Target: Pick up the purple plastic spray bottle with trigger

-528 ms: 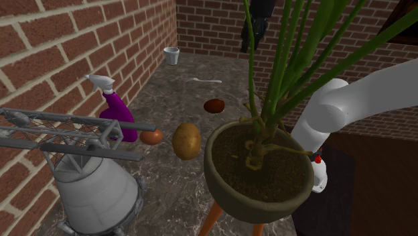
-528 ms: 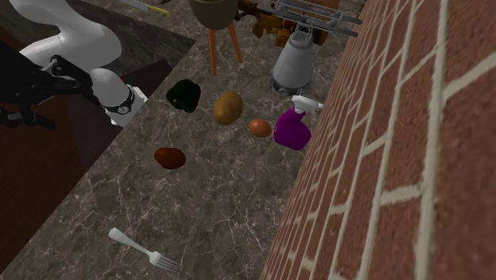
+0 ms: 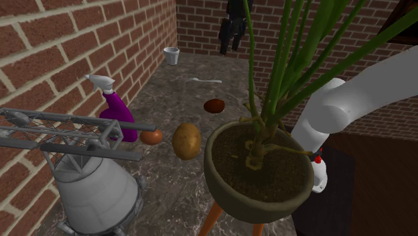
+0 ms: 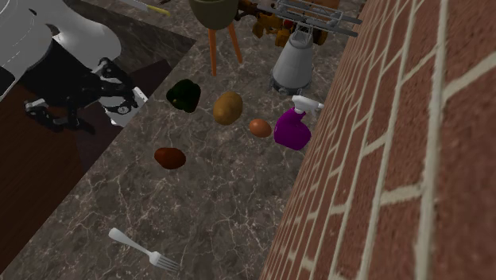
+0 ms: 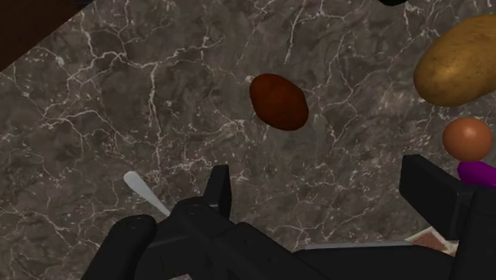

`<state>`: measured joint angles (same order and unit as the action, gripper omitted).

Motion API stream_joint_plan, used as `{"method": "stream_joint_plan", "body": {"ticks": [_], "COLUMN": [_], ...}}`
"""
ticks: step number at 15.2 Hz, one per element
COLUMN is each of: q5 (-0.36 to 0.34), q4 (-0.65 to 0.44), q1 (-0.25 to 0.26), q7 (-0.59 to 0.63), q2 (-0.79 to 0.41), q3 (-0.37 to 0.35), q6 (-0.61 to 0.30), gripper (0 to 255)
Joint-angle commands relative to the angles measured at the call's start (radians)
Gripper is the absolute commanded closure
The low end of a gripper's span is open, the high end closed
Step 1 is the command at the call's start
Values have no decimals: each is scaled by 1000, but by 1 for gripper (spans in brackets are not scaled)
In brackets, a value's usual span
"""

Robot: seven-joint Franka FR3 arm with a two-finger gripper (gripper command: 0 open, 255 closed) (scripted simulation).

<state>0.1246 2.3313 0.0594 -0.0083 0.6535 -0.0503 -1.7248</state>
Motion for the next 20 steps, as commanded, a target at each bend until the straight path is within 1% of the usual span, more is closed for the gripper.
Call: {"method": "stream_joint_plan", "body": {"ticks": [1, 6, 11, 16, 20], "q5": [11, 18, -2, -54, -119], "q4": [-32, -129, -249, -392, -525], "q1": [18, 53, 80, 107, 135], "q7": [22, 74, 133, 201, 262], "q2": [-43, -173, -313, -465, -597], "q3": [-34, -117, -198, -277, -335], "q6": [-22, -79, -120, -142, -142], "gripper": [0, 0, 0, 0, 0]}}
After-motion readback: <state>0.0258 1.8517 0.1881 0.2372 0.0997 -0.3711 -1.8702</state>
